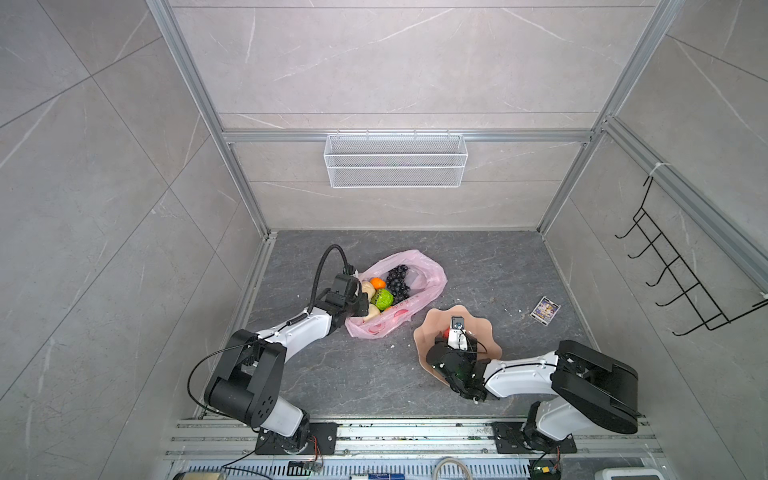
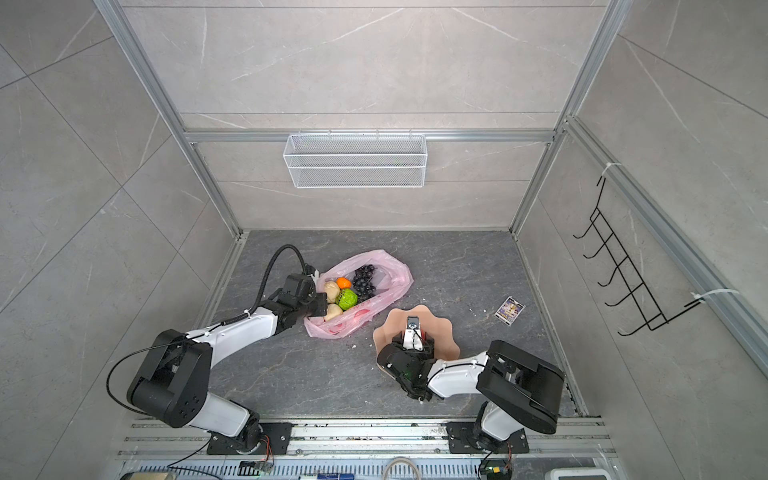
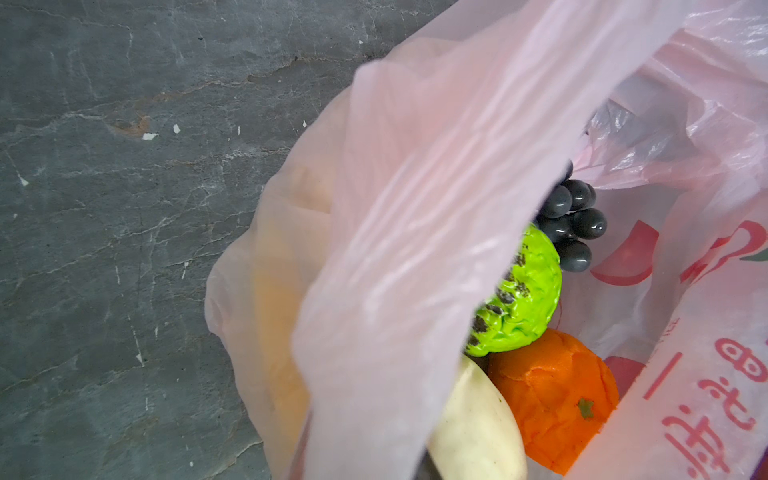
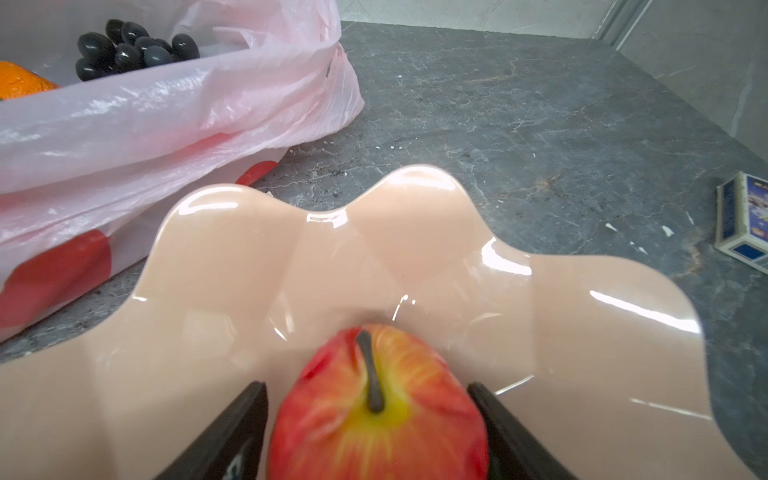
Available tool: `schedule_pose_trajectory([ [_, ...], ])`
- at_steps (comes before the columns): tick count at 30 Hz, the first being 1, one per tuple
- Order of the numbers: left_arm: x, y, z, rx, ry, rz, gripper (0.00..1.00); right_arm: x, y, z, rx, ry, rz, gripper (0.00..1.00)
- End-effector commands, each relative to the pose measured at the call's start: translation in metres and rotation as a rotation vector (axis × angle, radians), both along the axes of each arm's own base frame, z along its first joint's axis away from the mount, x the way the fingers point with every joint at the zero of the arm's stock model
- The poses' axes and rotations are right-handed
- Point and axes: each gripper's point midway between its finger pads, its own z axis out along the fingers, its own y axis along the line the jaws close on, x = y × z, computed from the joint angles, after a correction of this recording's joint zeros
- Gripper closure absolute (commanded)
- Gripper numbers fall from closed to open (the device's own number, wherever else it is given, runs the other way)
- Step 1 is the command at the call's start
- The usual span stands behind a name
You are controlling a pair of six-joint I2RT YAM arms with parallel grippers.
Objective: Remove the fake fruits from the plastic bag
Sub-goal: 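Lower the apple into the bowl and open the right gripper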
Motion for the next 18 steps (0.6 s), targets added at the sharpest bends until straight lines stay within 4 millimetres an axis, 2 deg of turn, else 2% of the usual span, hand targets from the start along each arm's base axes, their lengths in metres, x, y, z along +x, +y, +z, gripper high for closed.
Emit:
schedule_pose_trajectory([
  [1, 0.007, 0.000, 0.013, 0.017, -0.043, -0.005, 1.00, -0.003, -0.004, 0.001, 0.016, 0.008, -0.007, 0.22],
  [12, 0.006, 0.000, 0.014, 0.014, -0.046, -0.007, 1.00, -0.004, -0.007, 0.010, 0.026, 0.010, -0.015, 0.21],
  [15, 0.007, 0.000, 0.014, 0.015, -0.046, -0.006, 1.00, -0.004, -0.009, 0.020, 0.031, 0.007, -0.026, 0.18],
  [18, 0.006, 0.000, 0.015, 0.013, -0.047, -0.008, 1.00, -0.005, -0.009, 0.039, 0.039, -0.001, -0.022, 0.18],
])
